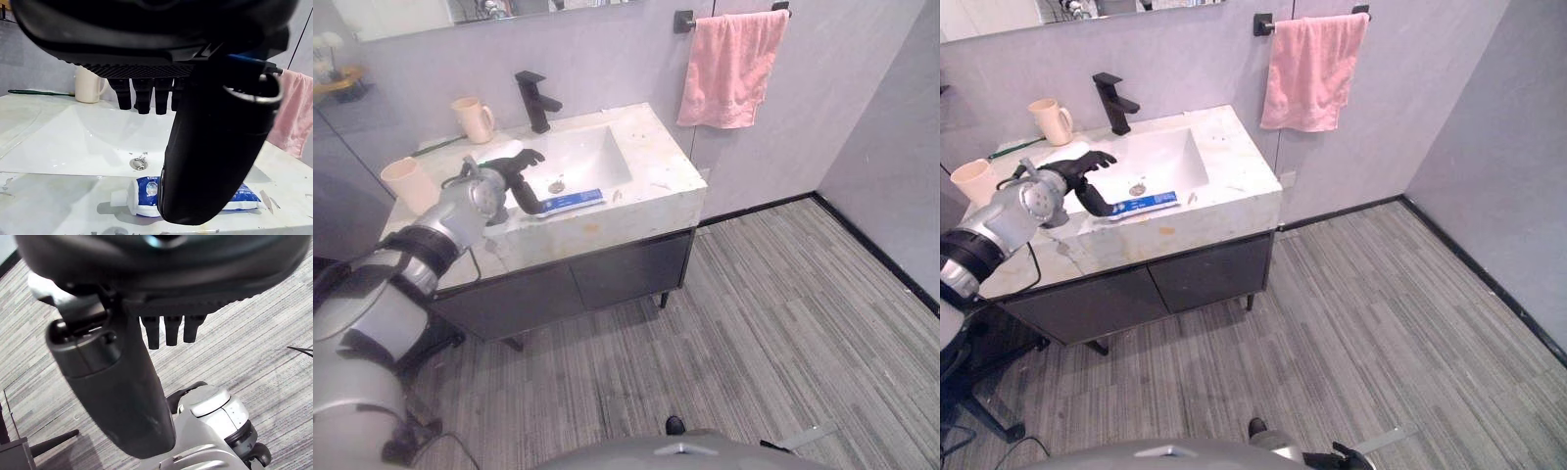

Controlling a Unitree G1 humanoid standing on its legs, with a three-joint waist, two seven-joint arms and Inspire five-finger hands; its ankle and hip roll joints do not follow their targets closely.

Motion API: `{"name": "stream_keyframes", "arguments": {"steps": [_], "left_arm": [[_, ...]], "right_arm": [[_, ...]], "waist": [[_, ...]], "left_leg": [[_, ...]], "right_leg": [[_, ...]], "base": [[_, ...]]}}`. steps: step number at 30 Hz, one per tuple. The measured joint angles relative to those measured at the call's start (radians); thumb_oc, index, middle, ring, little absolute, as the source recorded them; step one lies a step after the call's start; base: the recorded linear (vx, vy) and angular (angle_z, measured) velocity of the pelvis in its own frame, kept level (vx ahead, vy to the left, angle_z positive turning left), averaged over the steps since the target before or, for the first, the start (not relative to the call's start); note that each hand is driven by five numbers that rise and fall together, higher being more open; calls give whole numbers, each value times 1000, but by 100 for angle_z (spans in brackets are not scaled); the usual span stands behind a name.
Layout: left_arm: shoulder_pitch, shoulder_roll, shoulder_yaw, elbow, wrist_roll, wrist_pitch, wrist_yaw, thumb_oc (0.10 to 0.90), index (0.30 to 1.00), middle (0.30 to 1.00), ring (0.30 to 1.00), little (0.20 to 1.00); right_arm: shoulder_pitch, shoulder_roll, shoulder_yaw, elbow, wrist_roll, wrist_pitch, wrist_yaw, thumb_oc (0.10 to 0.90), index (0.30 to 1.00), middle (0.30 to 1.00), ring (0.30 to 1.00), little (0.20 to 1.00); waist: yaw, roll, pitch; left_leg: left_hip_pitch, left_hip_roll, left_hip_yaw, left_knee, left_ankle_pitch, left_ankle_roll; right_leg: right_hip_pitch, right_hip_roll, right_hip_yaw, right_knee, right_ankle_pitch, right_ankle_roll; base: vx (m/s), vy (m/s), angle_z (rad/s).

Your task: Organize the bathroom.

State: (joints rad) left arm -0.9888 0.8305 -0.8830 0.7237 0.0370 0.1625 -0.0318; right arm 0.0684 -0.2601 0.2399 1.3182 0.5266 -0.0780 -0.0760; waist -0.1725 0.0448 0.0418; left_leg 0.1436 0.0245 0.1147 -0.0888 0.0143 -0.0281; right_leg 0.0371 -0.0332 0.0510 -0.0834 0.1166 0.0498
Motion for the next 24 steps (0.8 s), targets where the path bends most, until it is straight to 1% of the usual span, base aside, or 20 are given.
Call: {"name": "stream_keyframes", "arguments": {"steps": [5, 6, 8, 12, 15, 17, 20, 24], "left_arm": [[0, -9, 20, -5, -27, 0, 25, 800, 900, 900, 900, 900], [0, -10, 20, -14, -27, 1, 28, 800, 900, 900, 900, 900], [0, -25, 26, -19, -27, 7, 33, 800, 900, 900, 900, 900], [0, -81, 37, -20, -27, 41, 46, 800, 900, 900, 900, 900], [0, -96, 37, -20, -27, 42, 46, 800, 900, 900, 900, 900], [0, -119, 37, -20, -22, 56, 45, 800, 900, 900, 900, 900], [0, -121, 37, -20, -17, 66, 45, 800, 900, 900, 900, 900], [0, -132, 37, -20, -12, 89, 45, 800, 900, 900, 900, 900]], "right_arm": [[-7, 0, -1, 0, -1, 0, 1, 800, 900, 900, 900, 900], [-9, 0, -1, -1, -1, 0, 2, 800, 900, 900, 900, 900], [-8, 0, -1, -1, -2, 0, 3, 800, 900, 900, 900, 900], [-8, 0, 0, -6, -2, 1, 2, 800, 900, 900, 900, 900], [-8, 0, 0, -14, -2, 1, 3, 800, 900, 900, 900, 900], [-10, 0, 0, -22, -2, 1, 2, 800, 900, 900, 900, 900], [-16, 0, 1, -28, -2, 1, 2, 800, 900, 900, 900, 900], [-16, 0, 5, -28, -1, 1, 1, 800, 900, 900, 900, 900]], "waist": [[0, 1, 11], [0, 2, 23], [2, 4, 29], [0, 4, 32], [-1, 4, 34], [-7, 4, 36], [-21, 4, 47], [-25, 6, 55]], "left_leg": [[3, 0, -1, 0, 0, 0], [8, 0, -3, 0, 0, 0], [8, -1, -6, 0, 1, 1], [9, -2, -8, 2, 2, 2], [9, -2, -8, 2, 2, 2], [9, -2, -8, 1, 2, 2], [12, -2, -8, 1, 2, 2], [13, -1, -8, 1, 2, 2]], "right_leg": [[4, 1, -3, 0, 0, 0], [10, 1, -5, 0, 0, 0], [10, 2, -7, 0, 0, 0], [13, 2, -10, 0, 0, 0], [13, 2, -10, 0, 0, 0], [13, 2, -10, 0, 0, 0], [16, 2, -10, 0, 0, 0], [16, 2, -9, 0, 0, 0]], "base": [[0, 0, 0], [-1, -9, 4], [-1, -13, 5], [-2, -4, 1], [0, 0, 0], [0, 0, 0], [0, 0, 0], [0, 0, 0]]}}
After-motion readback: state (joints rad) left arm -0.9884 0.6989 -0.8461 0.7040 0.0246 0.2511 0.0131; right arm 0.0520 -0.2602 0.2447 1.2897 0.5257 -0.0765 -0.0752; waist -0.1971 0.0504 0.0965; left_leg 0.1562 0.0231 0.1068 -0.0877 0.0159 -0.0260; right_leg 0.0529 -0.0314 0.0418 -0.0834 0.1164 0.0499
